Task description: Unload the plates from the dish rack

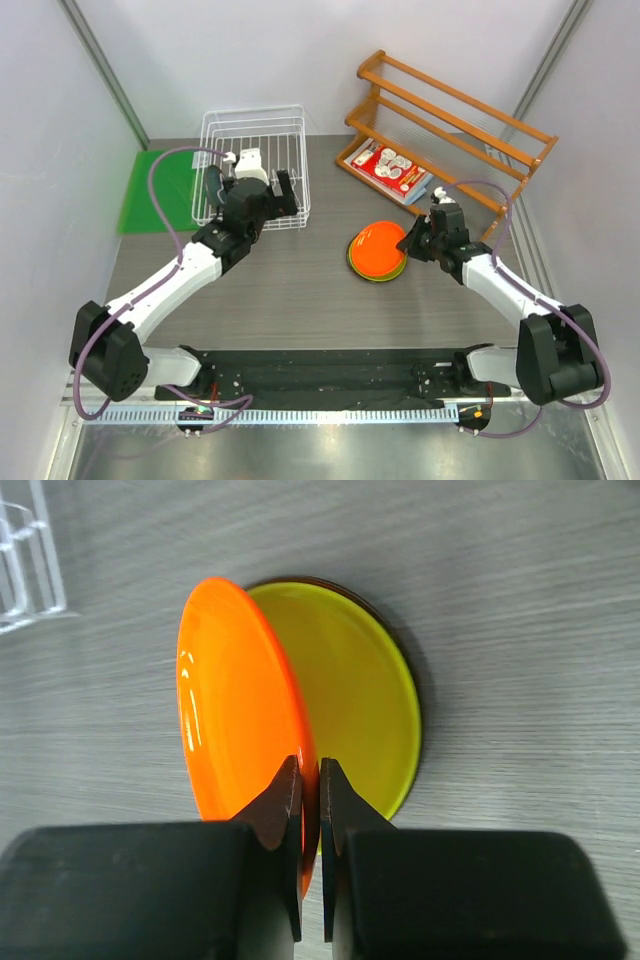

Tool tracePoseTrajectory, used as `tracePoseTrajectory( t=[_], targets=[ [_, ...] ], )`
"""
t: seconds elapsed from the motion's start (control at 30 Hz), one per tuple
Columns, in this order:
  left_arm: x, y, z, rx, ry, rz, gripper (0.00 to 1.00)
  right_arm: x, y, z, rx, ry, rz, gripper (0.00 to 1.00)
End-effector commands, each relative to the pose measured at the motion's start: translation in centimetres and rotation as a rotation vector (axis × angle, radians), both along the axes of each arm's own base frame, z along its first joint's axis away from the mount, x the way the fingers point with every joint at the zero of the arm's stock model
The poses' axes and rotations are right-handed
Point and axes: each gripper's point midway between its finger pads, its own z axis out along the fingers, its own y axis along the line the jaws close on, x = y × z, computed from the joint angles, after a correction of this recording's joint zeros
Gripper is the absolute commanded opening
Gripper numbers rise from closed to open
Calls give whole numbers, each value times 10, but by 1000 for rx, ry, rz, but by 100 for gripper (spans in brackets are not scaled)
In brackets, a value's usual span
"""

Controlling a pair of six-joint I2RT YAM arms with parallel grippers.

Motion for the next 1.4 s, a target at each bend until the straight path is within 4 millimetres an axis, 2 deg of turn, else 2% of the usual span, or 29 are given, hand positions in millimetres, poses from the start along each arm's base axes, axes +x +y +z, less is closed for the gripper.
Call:
tracePoseTrajectory(
  t=[0.0,0.13,0.17,0.2,0.23,0.27,0.3,0.37,0.5,0.53,0.57,0.6,0.7,0.73,0.8,0.87,0.97,1.0,1.03,1.13,1.17,1.37],
  targets=[
    [7,50,4,210,-26,200,100,11,-6,-6,-41,-10,-12,1],
    [12,58,4,229,-29,234,100,17,-1,-10,-35,-10,15,1],
    [14,60,2,230,-25,238,100,18,2,-12,-29,-5,30,4],
    [15,62,1,232,-23,241,99,19,3,-13,-30,1,34,11],
    [16,63,3,232,-23,244,99,19,4,-14,-31,3,44,25],
    [18,66,2,231,-19,252,99,19,6,-13,-22,6,57,30],
    [20,67,0,234,-15,254,99,19,7,-13,-25,7,63,40],
    [24,75,0,239,-10,274,99,19,5,-12,-40,15,63,64],
    [34,93,-2,239,8,318,100,19,-7,-4,-114,23,44,72],
    [37,101,1,228,8,331,100,15,-12,-4,-145,40,40,76],
    [39,104,3,223,6,336,100,18,-16,4,-165,30,29,82],
    [42,108,1,231,12,345,100,21,-28,7,-223,24,-20,83],
    [50,126,7,240,10,388,99,20,-45,26,-298,-4,-84,84],
    [55,137,2,246,24,414,99,19,-48,33,-303,-23,-95,84],
    [60,147,3,254,21,440,100,18,-50,40,-309,-42,-102,84],
    [69,159,-5,271,34,465,100,18,-50,45,-301,-56,-107,84],
    [84,171,-21,282,69,477,99,18,-47,44,-291,-52,-96,84],
    [91,173,-21,272,69,475,100,18,-48,42,-293,-46,-99,84],
    [97,174,-33,281,91,472,100,19,-48,41,-297,-42,-98,84],
    [111,181,-40,268,102,481,99,20,-49,35,-306,-25,-98,84],
    [115,182,-51,265,122,481,100,20,-48,31,-308,-13,-92,84],
    [137,187,-61,223,123,475,97,22,-48,19,-317,14,-88,82]
  ],
)
